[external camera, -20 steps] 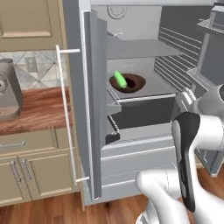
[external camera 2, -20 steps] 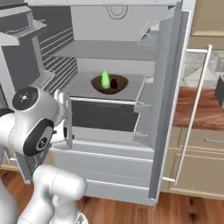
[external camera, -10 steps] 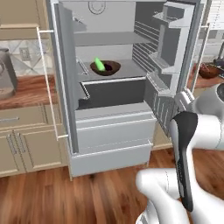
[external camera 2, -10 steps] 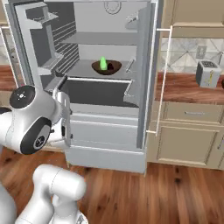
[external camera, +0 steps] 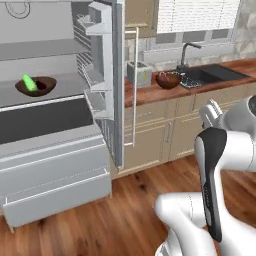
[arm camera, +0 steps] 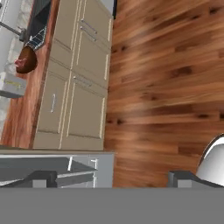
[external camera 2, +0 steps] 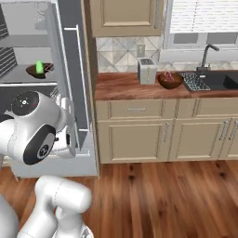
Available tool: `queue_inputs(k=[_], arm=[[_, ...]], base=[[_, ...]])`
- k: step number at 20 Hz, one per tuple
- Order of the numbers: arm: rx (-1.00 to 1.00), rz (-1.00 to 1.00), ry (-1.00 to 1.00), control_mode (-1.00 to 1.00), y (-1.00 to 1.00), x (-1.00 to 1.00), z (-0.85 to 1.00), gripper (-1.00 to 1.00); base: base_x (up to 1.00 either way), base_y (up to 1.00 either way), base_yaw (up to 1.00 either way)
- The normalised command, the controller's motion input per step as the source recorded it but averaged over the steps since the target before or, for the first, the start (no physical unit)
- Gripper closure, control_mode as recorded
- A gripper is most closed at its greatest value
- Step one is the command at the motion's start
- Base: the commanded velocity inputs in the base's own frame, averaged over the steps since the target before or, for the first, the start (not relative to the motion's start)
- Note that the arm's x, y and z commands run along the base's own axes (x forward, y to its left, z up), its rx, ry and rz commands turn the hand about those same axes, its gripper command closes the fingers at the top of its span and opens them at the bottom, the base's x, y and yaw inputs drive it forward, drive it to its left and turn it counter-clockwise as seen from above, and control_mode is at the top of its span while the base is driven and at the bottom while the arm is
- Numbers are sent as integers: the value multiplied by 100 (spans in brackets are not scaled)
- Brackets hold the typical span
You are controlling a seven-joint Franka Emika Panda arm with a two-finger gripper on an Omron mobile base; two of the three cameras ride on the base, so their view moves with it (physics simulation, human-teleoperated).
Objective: Place the bowl with the corn and eggplant on the second highest shelf of the fridge. Place the bowl with the chicken drumstick and steak on the top shelf of the fridge.
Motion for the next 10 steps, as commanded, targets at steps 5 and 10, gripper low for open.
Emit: queue_inputs(k=[5, 10], arm=[[0, 0, 0, 100, 0, 0, 0, -100], [0, 0, 0, 100, 0, 0, 0, -100]], base=[[98, -100, -11], [100, -100, 4]])
